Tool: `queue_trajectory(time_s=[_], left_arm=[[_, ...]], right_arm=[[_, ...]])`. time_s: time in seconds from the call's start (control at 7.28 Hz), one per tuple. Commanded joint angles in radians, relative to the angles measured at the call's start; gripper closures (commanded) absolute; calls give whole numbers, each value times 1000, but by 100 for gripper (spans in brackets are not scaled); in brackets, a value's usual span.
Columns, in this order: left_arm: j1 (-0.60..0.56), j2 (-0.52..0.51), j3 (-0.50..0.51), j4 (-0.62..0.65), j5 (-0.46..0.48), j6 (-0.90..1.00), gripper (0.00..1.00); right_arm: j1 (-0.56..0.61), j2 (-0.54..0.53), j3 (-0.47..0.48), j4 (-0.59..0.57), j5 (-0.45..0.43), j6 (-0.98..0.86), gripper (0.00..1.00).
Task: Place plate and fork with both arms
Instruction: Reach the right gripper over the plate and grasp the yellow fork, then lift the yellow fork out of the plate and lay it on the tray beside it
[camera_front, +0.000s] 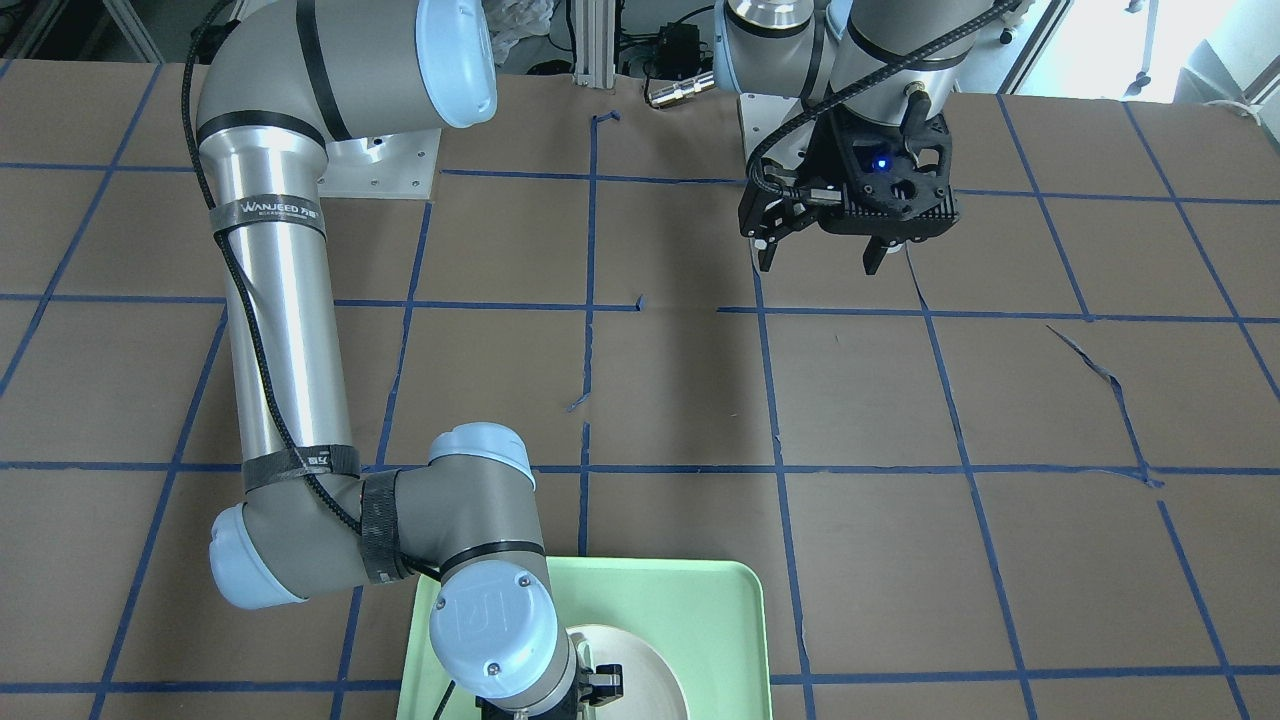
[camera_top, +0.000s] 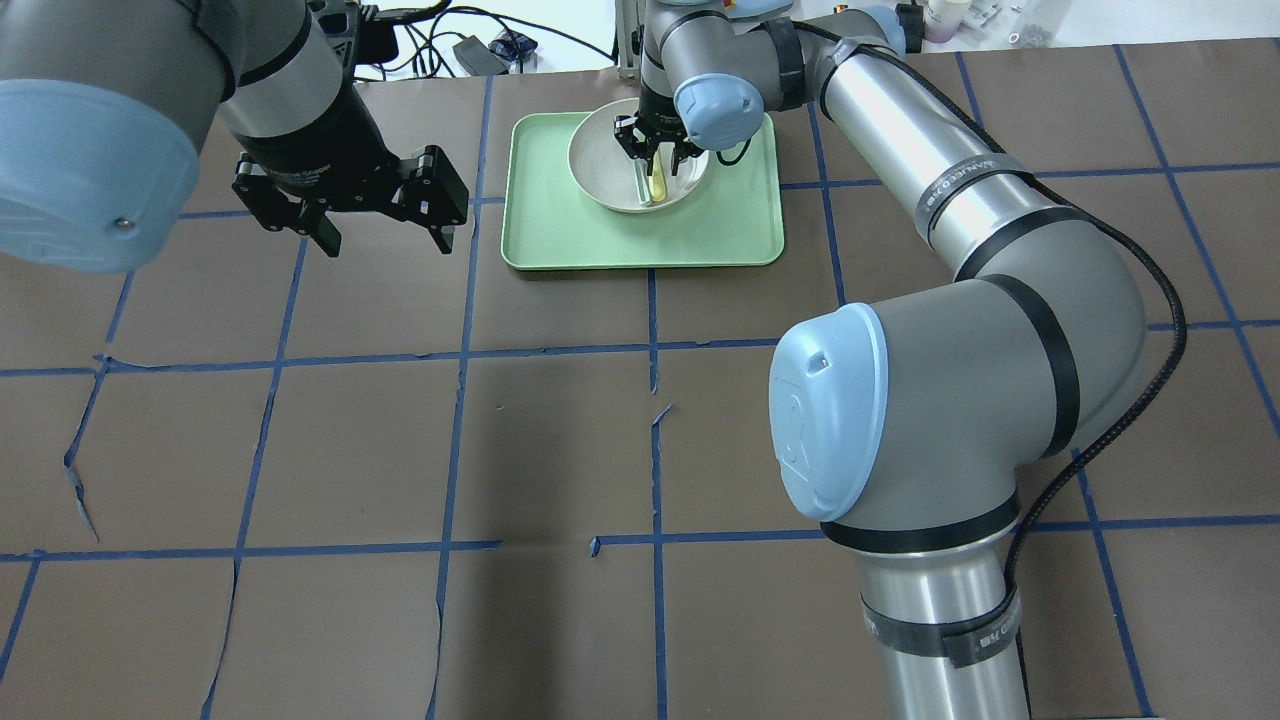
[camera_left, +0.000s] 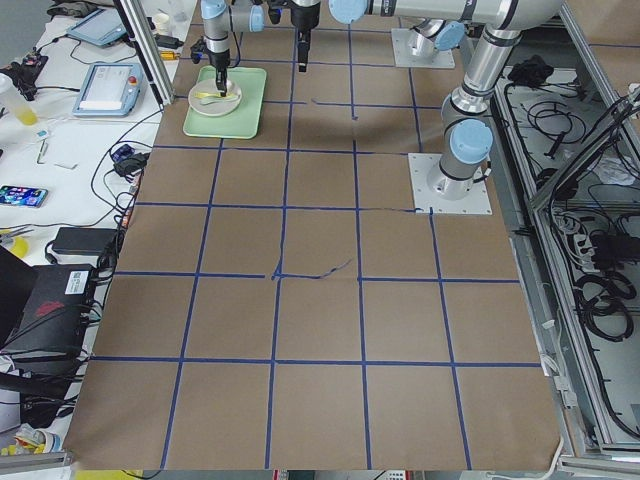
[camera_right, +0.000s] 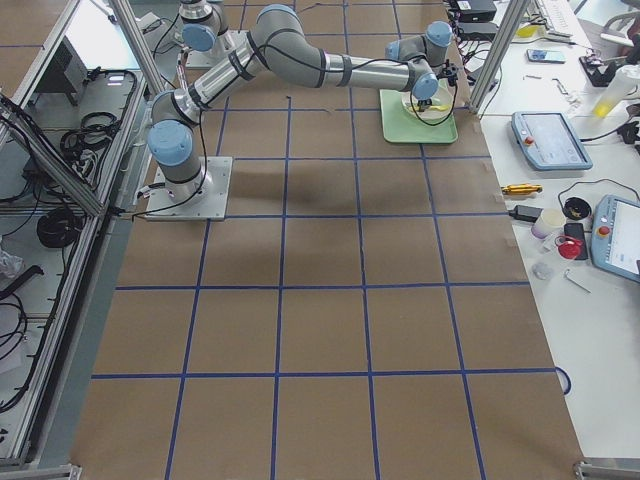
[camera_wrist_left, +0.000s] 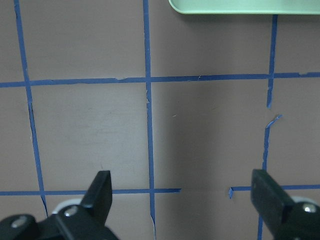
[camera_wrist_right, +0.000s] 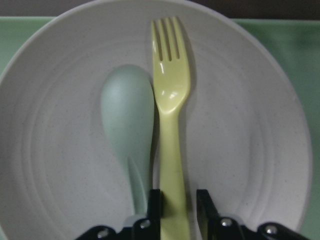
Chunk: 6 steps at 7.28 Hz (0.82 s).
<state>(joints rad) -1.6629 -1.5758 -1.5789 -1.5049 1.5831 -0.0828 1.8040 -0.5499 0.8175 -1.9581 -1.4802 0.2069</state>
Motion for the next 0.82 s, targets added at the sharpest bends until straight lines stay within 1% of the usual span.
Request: queue_trajectory(time_s=[0.0, 0.14, 0.41, 0.69], left_arm=[[0, -1, 0, 0, 0, 0, 0], [0, -1, 0, 0, 0, 0, 0], [0, -3, -1, 0, 0, 0, 0], [0, -3, 0, 0, 0, 0, 0]], right_arm=[[0, 1, 23, -33, 3, 0, 63], [0, -1, 23, -33, 3, 0, 64], [0, -2, 25, -33, -2, 0, 84], [0, -27, 23, -30, -3, 0, 85]])
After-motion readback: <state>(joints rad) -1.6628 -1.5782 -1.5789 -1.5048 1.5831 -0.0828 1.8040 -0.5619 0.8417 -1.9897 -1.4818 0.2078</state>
